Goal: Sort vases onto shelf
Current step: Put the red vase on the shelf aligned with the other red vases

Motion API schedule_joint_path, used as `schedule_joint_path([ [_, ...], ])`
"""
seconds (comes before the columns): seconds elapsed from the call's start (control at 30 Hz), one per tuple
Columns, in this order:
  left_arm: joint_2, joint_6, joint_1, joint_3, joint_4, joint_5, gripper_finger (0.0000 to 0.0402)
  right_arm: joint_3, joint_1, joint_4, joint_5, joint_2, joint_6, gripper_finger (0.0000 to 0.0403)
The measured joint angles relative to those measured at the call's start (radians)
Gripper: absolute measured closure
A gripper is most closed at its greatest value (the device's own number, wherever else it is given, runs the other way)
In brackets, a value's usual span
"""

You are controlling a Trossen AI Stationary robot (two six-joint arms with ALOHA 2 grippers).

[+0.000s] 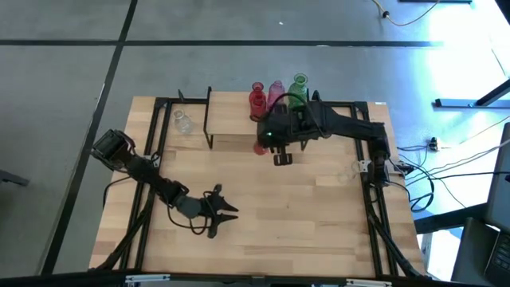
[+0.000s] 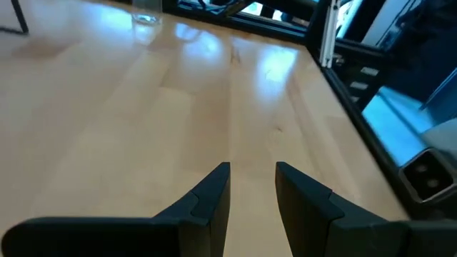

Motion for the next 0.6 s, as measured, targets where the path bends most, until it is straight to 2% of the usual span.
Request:
schedule_joint_path([
  [0.1,0.000,0.075,0.021,0.000,0.000,0.012,0.0296,0.000,-0.017,0.039,0.018,0.000,-0.030,0.0398],
  [0.33,0.000,0.194,0.086,0.000,-0.006,0.121,0.0296,0.000,-0.076,0.042,0.032,0.007,-0.048,0.0398],
  [0.6,0.000,0.236,0.147,0.000,-0.024,0.201,0.0296,0.000,-0.126,0.060,0.019,0.007,-0.050,0.0398],
])
